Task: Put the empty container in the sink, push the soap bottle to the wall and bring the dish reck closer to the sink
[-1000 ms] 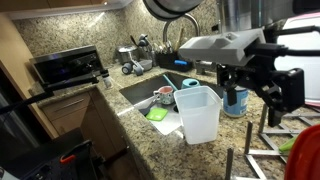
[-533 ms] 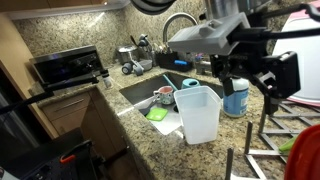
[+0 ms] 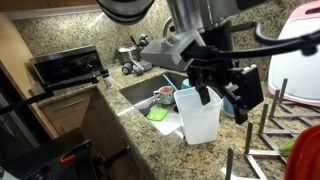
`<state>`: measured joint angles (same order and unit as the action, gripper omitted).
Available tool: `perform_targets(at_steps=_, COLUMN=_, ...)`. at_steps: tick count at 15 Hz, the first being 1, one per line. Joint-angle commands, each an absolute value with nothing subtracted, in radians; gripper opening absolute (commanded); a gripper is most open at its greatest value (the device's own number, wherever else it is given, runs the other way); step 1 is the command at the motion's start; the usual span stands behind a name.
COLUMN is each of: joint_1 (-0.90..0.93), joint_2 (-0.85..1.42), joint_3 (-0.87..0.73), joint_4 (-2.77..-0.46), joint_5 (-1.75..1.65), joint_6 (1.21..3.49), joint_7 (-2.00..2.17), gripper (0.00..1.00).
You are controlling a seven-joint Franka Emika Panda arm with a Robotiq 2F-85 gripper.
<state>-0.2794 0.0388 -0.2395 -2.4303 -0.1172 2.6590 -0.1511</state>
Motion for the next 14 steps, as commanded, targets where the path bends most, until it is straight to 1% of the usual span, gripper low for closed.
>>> perform_targets(at_steps=1, joint_1=-0.268, joint_2=-0.023, joint_3=-0.247, joint_4=-2.512, joint_5=-0.169, joint_6=2.701, joint_7=-0.131, gripper=1.00)
perform_targets(at_steps=2, joint_1=-0.268, joint_2=-0.024, joint_3=-0.246, joint_4=-2.520, joint_5=-0.178, joint_6=2.700, joint_7=-0.133, gripper=1.00)
perform_targets(at_steps=4, joint_1=-0.267, joint_2=-0.017, joint_3=-0.245, joint_4=-2.526, joint_5=-0.190, joint_6=2.698, joint_7=-0.129, gripper=0.81)
perform_targets(at_steps=5, joint_1=-0.267, joint_2=-0.009, joint_3=-0.245, joint_4=-2.527, joint_5=-0.196, joint_6=2.700, joint_7=-0.127, gripper=0.65)
perform_targets(at_steps=6, joint_1=-0.267, joint_2=-0.004, joint_3=-0.245, joint_4=-2.529, joint_5=-0.203, joint_6=2.703, joint_7=-0.125, gripper=0.58)
perform_targets(at_steps=7, joint_1=-0.267, joint_2=0.003, joint_3=-0.245, joint_4=-2.529, joint_5=-0.209, joint_6=2.703, joint_7=-0.124, gripper=0.49)
perform_targets(at_steps=8, joint_1=-0.267, joint_2=0.008, joint_3=-0.245, joint_4=-2.528, joint_5=-0.214, joint_6=2.700, joint_7=-0.123, gripper=0.42)
perform_targets(at_steps=9, joint_1=-0.267, joint_2=0.015, joint_3=-0.246, joint_4=-2.527, joint_5=-0.224, joint_6=2.705, joint_7=-0.115, gripper=0.34)
perform_targets(at_steps=11, joint_1=-0.267, joint_2=0.020, joint_3=-0.247, joint_4=-2.529, joint_5=-0.245, joint_6=2.708, joint_7=-0.108, gripper=0.20)
perform_targets(at_steps=12, joint_1=-0.266, joint_2=0.019, joint_3=-0.247, joint_4=-2.533, joint_5=-0.261, joint_6=2.710, joint_7=-0.106, gripper=0.12)
perform_targets(at_steps=13, joint_1=-0.264, joint_2=0.015, joint_3=-0.246, joint_4=-2.539, joint_5=-0.265, joint_6=2.712, joint_7=-0.110, gripper=0.05)
perform_targets(at_steps=14, joint_1=-0.261, joint_2=0.004, joint_3=-0.244, joint_4=-2.547, joint_5=-0.283, joint_6=2.710, joint_7=-0.101, gripper=0.00)
